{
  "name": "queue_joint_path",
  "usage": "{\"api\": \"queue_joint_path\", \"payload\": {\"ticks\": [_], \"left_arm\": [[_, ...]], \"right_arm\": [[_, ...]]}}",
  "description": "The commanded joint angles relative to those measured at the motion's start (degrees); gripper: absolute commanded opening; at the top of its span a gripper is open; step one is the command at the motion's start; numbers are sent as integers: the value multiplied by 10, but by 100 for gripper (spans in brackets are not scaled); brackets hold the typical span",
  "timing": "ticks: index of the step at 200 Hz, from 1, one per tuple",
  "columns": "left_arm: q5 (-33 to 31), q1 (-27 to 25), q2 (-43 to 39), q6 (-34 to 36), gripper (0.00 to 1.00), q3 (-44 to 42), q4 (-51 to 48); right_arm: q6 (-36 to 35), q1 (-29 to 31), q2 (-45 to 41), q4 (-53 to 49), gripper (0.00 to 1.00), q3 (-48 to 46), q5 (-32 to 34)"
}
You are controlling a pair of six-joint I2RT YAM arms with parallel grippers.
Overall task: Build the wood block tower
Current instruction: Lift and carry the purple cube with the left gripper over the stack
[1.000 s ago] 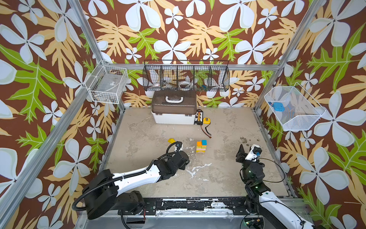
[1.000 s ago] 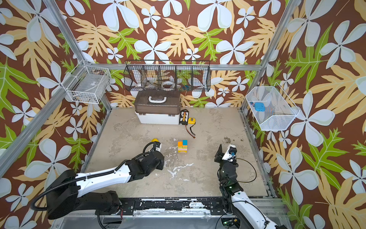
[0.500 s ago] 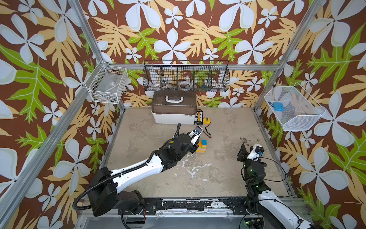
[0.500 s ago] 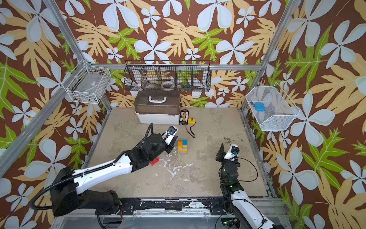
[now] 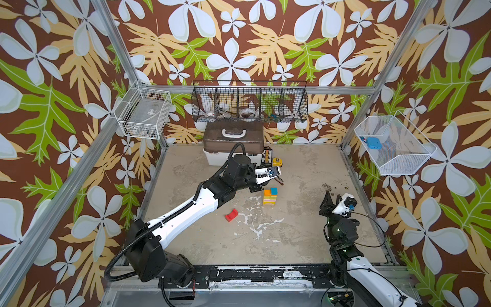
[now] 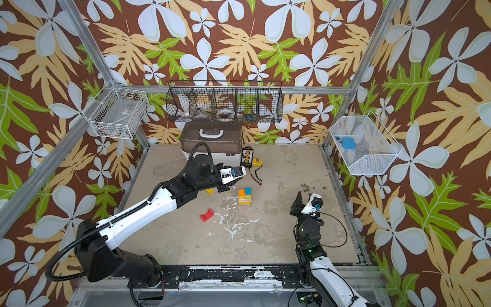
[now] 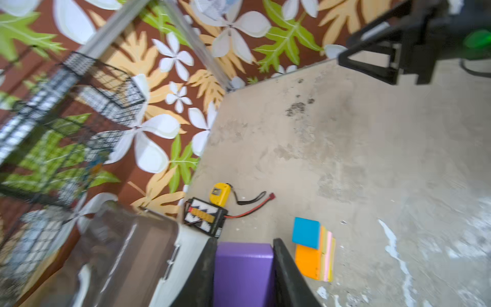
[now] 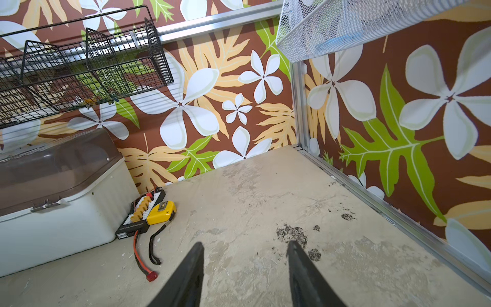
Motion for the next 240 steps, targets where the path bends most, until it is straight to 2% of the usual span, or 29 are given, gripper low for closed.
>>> {"api": "queue_joint_path", "payload": {"ticks": [1, 25, 79, 187, 201, 213, 224, 230, 240], "left_arm": [[67, 8, 18, 33, 0, 13, -73], [93, 16, 39, 45, 0, 25, -103], [130, 33, 111, 78, 0, 108, -221], [133, 43, 182, 67, 0, 164, -280], [139, 44, 184, 64, 0, 165, -281], [140, 43, 184, 58, 0, 163, -275], [141, 43, 182, 53, 0, 157, -265], [142, 43, 180, 50, 0, 153, -259], [148, 43, 177, 47, 0, 144, -247]], "right_arm": [[-8, 1, -9, 26, 50, -20, -13], [-8, 1, -34, 27, 51, -33, -10], [-5, 1, -78, 28, 52, -55, -10], [-6, 1, -73, 29, 51, -53, -14], [0, 1, -73, 23, 56, -50, -17], [19, 1, -80, -25, 57, -26, -28], [96, 1, -92, -142, 59, 42, -42], [144, 1, -93, -229, 63, 94, -70], [183, 1, -91, -305, 63, 168, -152]]}}
